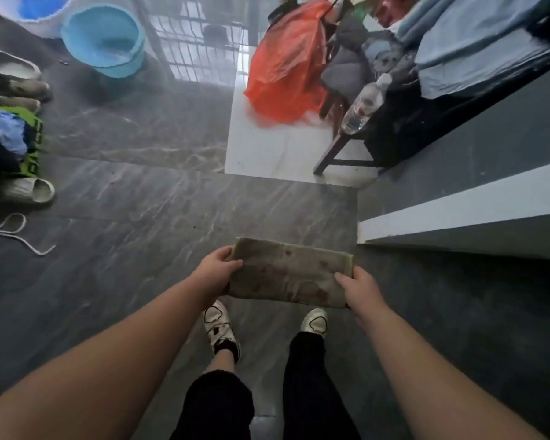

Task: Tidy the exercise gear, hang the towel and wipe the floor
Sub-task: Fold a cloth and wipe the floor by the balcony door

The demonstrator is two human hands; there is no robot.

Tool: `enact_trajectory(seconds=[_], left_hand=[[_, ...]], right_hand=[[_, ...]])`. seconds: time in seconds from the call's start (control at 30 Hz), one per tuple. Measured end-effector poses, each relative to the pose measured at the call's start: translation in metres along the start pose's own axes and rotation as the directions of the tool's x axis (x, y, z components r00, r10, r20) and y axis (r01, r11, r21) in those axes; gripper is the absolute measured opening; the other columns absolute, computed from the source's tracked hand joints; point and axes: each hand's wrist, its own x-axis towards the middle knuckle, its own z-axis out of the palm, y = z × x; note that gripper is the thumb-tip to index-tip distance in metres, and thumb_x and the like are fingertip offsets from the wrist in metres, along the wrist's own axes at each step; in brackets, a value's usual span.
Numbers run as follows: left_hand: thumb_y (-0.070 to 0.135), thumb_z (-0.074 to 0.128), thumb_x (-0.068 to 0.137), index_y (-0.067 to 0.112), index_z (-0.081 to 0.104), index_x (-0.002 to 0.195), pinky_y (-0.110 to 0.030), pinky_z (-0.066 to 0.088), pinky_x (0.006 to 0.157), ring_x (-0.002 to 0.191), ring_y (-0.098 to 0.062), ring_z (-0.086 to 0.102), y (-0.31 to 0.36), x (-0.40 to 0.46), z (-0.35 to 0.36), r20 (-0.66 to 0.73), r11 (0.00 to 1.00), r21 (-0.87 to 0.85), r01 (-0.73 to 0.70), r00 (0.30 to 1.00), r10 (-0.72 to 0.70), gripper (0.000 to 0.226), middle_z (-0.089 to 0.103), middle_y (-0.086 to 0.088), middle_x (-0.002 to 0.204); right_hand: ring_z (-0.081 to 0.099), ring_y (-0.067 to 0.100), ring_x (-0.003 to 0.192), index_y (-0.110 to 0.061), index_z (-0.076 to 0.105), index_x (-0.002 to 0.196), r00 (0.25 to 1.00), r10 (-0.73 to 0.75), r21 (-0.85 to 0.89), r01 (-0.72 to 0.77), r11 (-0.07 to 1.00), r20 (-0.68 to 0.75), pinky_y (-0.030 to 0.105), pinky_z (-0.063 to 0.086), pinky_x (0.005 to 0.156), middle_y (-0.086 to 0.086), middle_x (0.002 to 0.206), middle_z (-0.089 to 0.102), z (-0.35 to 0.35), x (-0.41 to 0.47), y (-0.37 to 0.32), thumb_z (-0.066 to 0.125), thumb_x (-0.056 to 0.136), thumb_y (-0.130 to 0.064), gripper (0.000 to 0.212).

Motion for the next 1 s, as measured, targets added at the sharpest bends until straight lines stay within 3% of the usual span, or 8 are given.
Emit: enact_trajectory(seconds=[0.17, 0.27, 0.4, 0.53, 0.77, 0.87, 0.93, 1.0], left_hand=[[0.001, 0.053, 0.096, 0.017, 0.062, 0.119, -0.026, 0.052, 0.046, 0.077, -0.019, 0.065, -0.057, 0.107, 0.004, 0.01, 0.994, 0.091, 0.062, 0.998, -0.063, 0.029, 0.068, -0.004, 0.097], [0.003, 0.053, 0.096, 0.019, 0.063, 0.113, -0.028, 0.054, 0.05, 0.081, -0.019, 0.066, -0.109, 0.184, 0.013, -0.008, 0.991, 0.104, 0.078, 0.997, -0.078, 0.025, 0.068, -0.005, 0.099], [0.006, 0.056, 0.096, 0.018, 0.063, 0.118, -0.033, 0.056, 0.058, 0.092, -0.022, 0.069, -0.183, 0.298, 0.024, -0.02, 0.991, 0.115, 0.061, 0.998, -0.059, 0.026, 0.07, -0.006, 0.11], [0.008, 0.056, 0.096, 0.022, 0.064, 0.11, -0.035, 0.056, 0.062, 0.09, -0.021, 0.069, -0.246, 0.4, 0.04, -0.022, 0.986, 0.165, 0.033, 0.999, -0.03, 0.021, 0.071, -0.004, 0.105], [0.011, 0.058, 0.095, 0.024, 0.061, 0.109, -0.046, 0.06, 0.076, 0.092, -0.025, 0.067, -0.297, 0.533, 0.061, -0.015, 0.921, 0.382, -0.079, 0.996, 0.091, 0.02, 0.068, -0.004, 0.102], [0.018, 0.062, 0.091, 0.018, 0.056, 0.111, -0.034, 0.053, 0.077, 0.092, -0.025, 0.065, -0.295, 0.561, 0.068, -0.008, 0.715, 0.686, -0.13, 0.982, 0.187, 0.022, 0.067, -0.004, 0.1], [0.029, 0.062, 0.09, 0.016, 0.045, 0.113, -0.036, 0.048, 0.077, 0.097, -0.029, 0.062, -0.293, 0.561, 0.069, -0.013, 0.497, 0.862, -0.101, 0.975, 0.22, 0.031, 0.064, -0.008, 0.106], [0.038, 0.059, 0.09, 0.017, 0.039, 0.111, -0.039, 0.046, 0.074, 0.1, -0.031, 0.062, -0.291, 0.553, 0.069, 0.012, 0.254, 0.962, -0.099, 0.946, 0.323, 0.036, 0.061, -0.006, 0.107]], right_hand=[[0.065, 0.022, 0.077, -0.013, 0.067, 0.096, 0.998, -0.012, -0.099, 0.006, 0.995, -0.057, 0.021, 0.053, 0.061, 0.008, 0.088, 0.071, 0.026, 0.088, 0.064, 0.058, 0.095, -0.004, 0.012], [0.066, 0.025, 0.083, -0.013, 0.067, 0.097, 0.998, -0.017, -0.164, 0.006, 0.986, -0.06, 0.031, 0.054, 0.072, 0.011, 0.093, 0.071, 0.042, 0.166, 0.116, 0.06, 0.095, -0.01, 0.008], [0.063, 0.021, 0.082, -0.015, 0.065, 0.102, 0.997, -0.009, -0.185, -0.006, 0.983, -0.08, 0.025, 0.048, 0.062, 0.005, 0.093, 0.067, 0.069, 0.277, 0.191, 0.059, 0.097, -0.013, 0.009], [0.059, 0.019, 0.081, -0.014, 0.064, 0.101, 0.997, -0.031, -0.292, 0.009, 0.956, -0.07, 0.026, 0.044, 0.061, 0.003, 0.092, 0.064, 0.095, 0.377, 0.258, 0.058, 0.098, -0.016, 0.007], [0.064, 0.029, 0.095, -0.013, 0.067, 0.099, 0.988, -0.152, -0.538, 0.121, 0.834, -0.014, 0.035, 0.05, 0.08, 0.007, 0.094, 0.067, 0.115, 0.52, 0.324, 0.063, 0.093, -0.019, 0.009], [0.064, 0.034, 0.1, -0.016, 0.06, 0.108, 0.981, -0.192, -0.708, 0.15, 0.69, 0.021, 0.04, 0.052, 0.083, 0.011, 0.101, 0.068, 0.109, 0.545, 0.331, 0.064, 0.09, -0.026, 0.021], [0.059, 0.036, 0.106, -0.018, 0.048, 0.119, 0.966, -0.254, -0.829, 0.175, 0.531, 0.042, 0.044, 0.052, 0.088, 0.011, 0.111, 0.063, 0.102, 0.549, 0.33, 0.062, 0.088, -0.032, 0.036], [0.049, 0.032, 0.116, -0.016, 0.042, 0.126, 0.904, -0.413, -0.895, 0.269, 0.357, 0.107, 0.045, 0.046, 0.097, 0.01, 0.123, 0.053, 0.096, 0.552, 0.33, 0.057, 0.087, -0.033, 0.045]])
